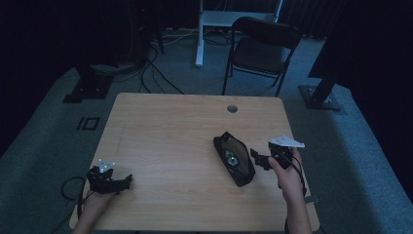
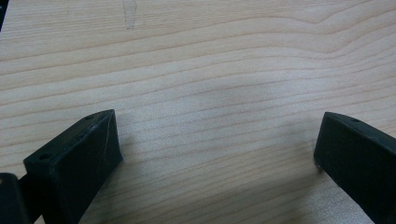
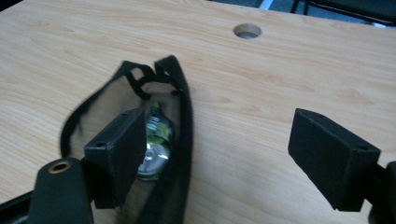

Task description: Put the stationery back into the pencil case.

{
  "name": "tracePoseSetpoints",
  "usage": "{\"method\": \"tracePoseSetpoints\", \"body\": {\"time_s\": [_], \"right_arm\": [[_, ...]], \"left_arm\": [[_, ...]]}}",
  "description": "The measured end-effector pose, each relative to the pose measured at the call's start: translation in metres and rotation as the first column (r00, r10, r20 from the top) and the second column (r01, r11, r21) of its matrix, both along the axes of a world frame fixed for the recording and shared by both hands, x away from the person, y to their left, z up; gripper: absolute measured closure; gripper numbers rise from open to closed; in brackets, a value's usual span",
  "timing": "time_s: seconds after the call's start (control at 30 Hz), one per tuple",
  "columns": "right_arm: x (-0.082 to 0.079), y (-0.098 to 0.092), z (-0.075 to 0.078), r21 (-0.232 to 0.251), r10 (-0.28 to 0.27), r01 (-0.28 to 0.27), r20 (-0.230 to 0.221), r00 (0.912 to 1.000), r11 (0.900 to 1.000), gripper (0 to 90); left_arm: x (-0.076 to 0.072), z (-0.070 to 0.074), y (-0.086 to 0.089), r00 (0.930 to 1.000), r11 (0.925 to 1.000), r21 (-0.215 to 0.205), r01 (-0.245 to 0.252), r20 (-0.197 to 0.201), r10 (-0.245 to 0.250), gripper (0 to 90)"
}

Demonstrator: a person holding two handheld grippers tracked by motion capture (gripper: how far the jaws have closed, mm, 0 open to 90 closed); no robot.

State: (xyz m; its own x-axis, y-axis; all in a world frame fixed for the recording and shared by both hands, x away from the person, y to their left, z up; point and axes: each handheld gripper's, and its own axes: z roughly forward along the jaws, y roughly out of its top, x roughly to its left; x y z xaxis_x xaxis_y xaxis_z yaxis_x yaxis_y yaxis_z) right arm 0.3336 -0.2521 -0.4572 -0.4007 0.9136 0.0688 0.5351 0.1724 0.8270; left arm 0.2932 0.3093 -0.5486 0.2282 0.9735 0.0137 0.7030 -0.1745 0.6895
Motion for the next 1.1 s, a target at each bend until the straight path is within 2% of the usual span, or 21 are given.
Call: {"method": "tracePoseSetpoints", "body": {"time_s": [0.23,0.47,0.67,0.8,1.0,1.1], "right_arm": [[-0.006,-0.015,-0.018,-0.003,-0.032,0.032,-0.022,0.9992,0.999,18.6],[-0.008,-0.029,-0.044,0.006,-0.092,0.092,-0.056,0.9942,0.996,18.6],[-0.009,-0.038,-0.065,0.004,-0.157,0.157,-0.033,0.9871,0.988,18.6],[-0.011,-0.042,-0.077,0.013,-0.188,0.188,-0.038,0.9815,0.982,18.7],[-0.013,-0.043,-0.088,-0.021,-0.209,0.208,-0.053,0.9766,0.978,18.6],[-0.014,-0.043,-0.09,-0.028,-0.227,0.226,-0.042,0.973,0.974,16.5]], "left_arm": [[0.0,0.0,0.0,1.0,1.0,0.001,0.001,0.0,-0.001,0.6],[0.0,0.0,0.0,1.0,1.0,0.001,0.002,0.0,-0.002,0.5],[0.0,0.0,0.0,1.0,1.0,0.001,0.002,0.0,-0.002,0.6],[0.0,0.0,0.0,1.0,1.0,0.001,0.001,0.001,-0.001,0.6],[0.0,0.0,0.0,1.0,1.0,0.001,0.001,0.0,-0.001,0.6],[0.0,0.0,0.0,1.0,1.0,0.001,0.002,0.0,-0.002,0.6]]}}
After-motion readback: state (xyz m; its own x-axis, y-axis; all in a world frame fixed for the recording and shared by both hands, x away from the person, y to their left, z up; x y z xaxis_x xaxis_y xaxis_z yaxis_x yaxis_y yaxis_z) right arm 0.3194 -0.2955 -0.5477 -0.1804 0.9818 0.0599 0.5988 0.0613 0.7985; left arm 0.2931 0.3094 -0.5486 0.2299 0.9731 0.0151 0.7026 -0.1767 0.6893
